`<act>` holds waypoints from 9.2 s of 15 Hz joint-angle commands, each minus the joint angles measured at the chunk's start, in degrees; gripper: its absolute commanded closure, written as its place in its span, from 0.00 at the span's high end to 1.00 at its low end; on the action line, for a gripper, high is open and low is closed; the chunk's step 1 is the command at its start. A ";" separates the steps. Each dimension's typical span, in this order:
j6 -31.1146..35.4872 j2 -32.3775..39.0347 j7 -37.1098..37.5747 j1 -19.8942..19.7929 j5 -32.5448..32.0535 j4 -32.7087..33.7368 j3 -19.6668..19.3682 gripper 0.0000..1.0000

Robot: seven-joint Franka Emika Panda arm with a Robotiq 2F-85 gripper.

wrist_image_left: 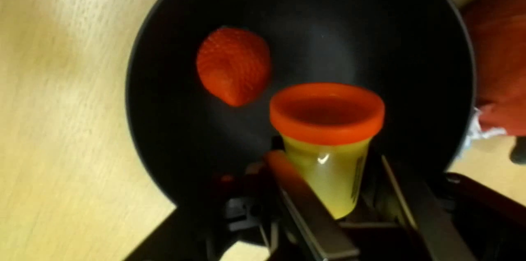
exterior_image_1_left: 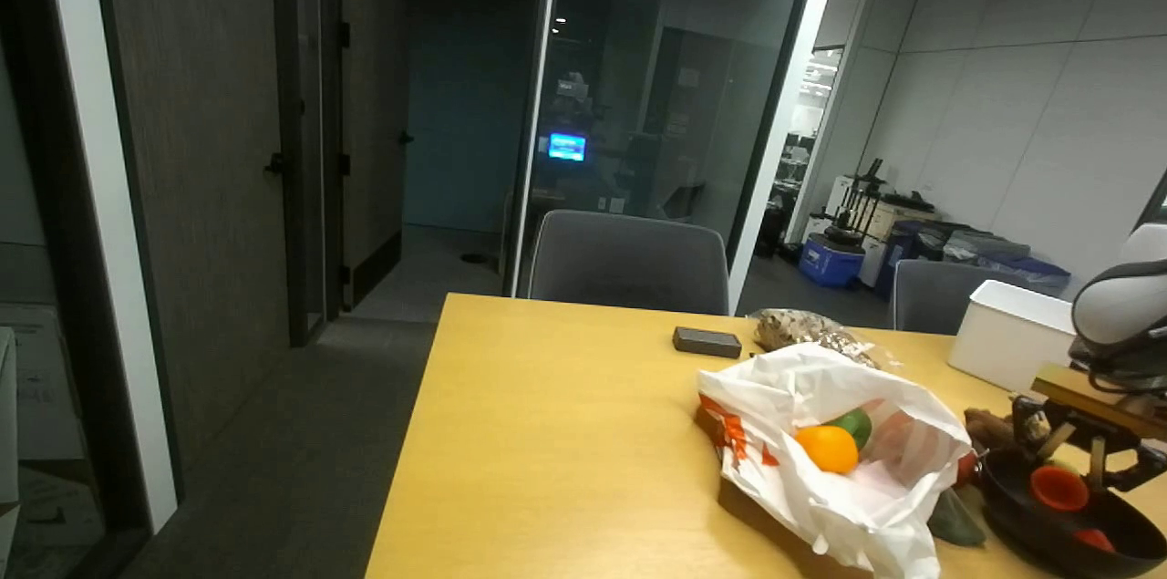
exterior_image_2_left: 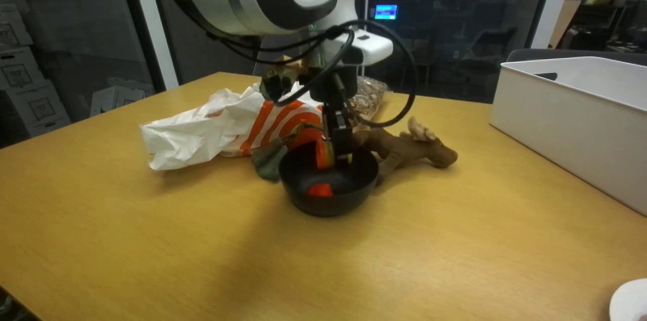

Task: Move all the objects from the bowl into the plastic, one at a time

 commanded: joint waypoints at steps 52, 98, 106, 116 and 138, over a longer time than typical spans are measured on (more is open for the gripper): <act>-9.82 -15.64 -18.08 -3.04 10.00 -5.41 4.27 1.00; -3.08 -18.21 -12.49 5.83 -1.40 -3.55 11.18 0.23; -5.13 -6.35 -13.10 8.45 -3.81 0.92 14.93 0.23; 0.70 4.25 -9.15 10.15 -8.76 5.80 10.41 0.73; 4.25 0.32 -30.67 14.04 14.14 6.04 16.81 1.00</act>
